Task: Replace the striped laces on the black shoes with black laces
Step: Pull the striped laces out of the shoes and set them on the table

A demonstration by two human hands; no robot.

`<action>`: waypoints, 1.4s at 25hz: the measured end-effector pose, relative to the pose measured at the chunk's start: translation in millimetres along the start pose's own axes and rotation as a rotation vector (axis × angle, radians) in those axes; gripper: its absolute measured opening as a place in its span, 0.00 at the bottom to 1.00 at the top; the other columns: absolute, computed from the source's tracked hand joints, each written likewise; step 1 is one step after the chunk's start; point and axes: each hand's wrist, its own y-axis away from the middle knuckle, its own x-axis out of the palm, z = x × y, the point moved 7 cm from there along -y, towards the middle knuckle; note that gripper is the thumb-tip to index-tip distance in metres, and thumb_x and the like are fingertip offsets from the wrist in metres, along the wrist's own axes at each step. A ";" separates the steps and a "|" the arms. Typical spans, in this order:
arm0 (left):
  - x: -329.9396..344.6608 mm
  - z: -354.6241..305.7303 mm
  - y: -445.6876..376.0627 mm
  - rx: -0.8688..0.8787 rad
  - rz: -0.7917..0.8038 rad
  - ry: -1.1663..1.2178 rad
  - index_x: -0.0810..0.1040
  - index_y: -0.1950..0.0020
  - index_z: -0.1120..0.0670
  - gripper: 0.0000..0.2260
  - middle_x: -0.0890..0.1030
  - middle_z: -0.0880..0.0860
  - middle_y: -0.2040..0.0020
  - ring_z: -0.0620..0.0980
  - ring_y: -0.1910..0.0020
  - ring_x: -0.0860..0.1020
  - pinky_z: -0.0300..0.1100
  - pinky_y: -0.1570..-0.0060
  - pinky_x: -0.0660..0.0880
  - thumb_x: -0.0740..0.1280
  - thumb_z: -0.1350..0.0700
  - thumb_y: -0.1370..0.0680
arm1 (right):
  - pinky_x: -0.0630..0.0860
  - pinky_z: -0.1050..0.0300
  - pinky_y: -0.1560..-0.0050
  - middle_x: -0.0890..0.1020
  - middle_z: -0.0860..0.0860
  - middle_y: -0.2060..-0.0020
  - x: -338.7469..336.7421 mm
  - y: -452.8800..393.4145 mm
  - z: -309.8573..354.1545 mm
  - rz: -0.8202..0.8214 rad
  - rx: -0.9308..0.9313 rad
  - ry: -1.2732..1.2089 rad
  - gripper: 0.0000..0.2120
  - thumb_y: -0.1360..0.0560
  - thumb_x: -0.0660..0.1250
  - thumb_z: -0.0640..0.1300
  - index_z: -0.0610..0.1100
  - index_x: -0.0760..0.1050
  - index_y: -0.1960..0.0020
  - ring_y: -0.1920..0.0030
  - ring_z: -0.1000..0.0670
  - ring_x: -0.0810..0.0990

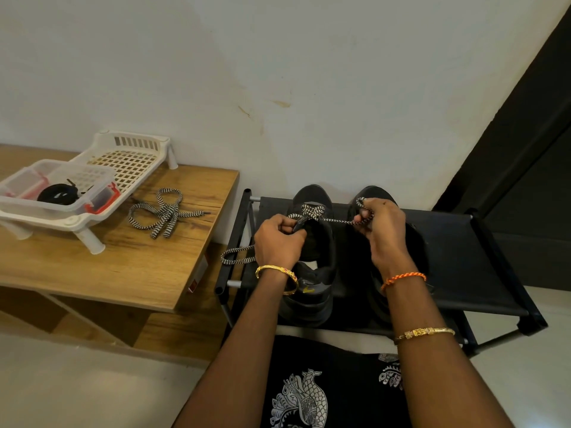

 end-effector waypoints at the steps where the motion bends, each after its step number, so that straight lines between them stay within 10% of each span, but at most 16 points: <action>1: 1.1 -0.3 0.2 0.002 0.001 -0.001 0.78 0.60 0.49 0.07 0.81 0.51 0.58 0.47 0.59 0.80 0.46 0.57 0.80 0.74 0.59 0.32 | 0.75 0.58 0.62 0.72 0.51 0.72 -1.0 -0.3 0.4 0.001 -0.036 0.072 0.08 0.23 0.60 0.35 0.44 0.72 0.59 0.72 0.55 0.73; 10: 0.2 -2.5 0.0 0.023 0.007 -0.031 0.78 0.59 0.49 0.08 0.81 0.51 0.56 0.47 0.57 0.80 0.44 0.56 0.79 0.74 0.59 0.32 | 0.68 0.60 0.38 0.67 0.46 0.36 14.1 20.2 27.6 -0.041 -0.591 0.659 0.14 0.29 0.67 0.37 0.45 0.77 0.44 0.37 0.48 0.70; 15: 3.3 -13.4 -3.3 0.136 0.075 -0.095 0.78 0.53 0.46 0.12 0.79 0.50 0.54 0.46 0.59 0.77 0.44 0.58 0.77 0.73 0.60 0.31 | 0.76 0.50 0.45 0.73 0.50 0.47 45.4 25.8 -11.7 0.306 -0.370 1.021 0.15 0.30 0.70 0.47 0.47 0.76 0.44 0.46 0.48 0.76; 21: 10.1 -30.4 -3.4 0.363 0.144 -0.220 0.80 0.43 0.49 0.15 0.75 0.51 0.49 0.53 0.47 0.74 0.48 0.48 0.75 0.71 0.60 0.29 | 0.75 0.53 0.57 0.79 0.50 0.60 38.1 23.1 -6.1 0.049 -0.394 0.974 0.07 0.32 0.70 0.47 0.45 0.74 0.59 0.58 0.47 0.78; 35: 32.7 -41.4 -8.9 0.482 0.141 -0.597 0.77 0.46 0.51 0.06 0.74 0.52 0.44 0.54 0.47 0.74 0.47 0.57 0.70 0.65 0.54 0.23 | 0.70 0.61 0.69 0.77 0.53 0.71 27.7 2.7 -23.2 0.115 -0.170 0.785 0.11 0.36 0.73 0.51 0.45 0.74 0.66 0.69 0.54 0.74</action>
